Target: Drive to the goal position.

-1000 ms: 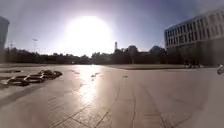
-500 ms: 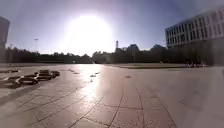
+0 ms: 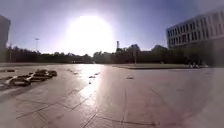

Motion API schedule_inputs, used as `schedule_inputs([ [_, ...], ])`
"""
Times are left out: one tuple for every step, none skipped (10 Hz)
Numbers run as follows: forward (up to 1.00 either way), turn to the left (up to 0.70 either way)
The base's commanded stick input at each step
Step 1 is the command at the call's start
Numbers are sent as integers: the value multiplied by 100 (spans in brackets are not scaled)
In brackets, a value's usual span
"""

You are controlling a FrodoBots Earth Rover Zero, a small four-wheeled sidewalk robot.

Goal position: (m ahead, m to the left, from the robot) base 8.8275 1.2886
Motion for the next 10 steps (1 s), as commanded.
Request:
schedule_inputs([
  [70, -35],
  [70, -28],
  [70, 0],
  [70, 0],
  [70, 0],
  [70, 0],
  [70, 0],
  [70, 0],
  [70, 0],
  [70, 0],
])
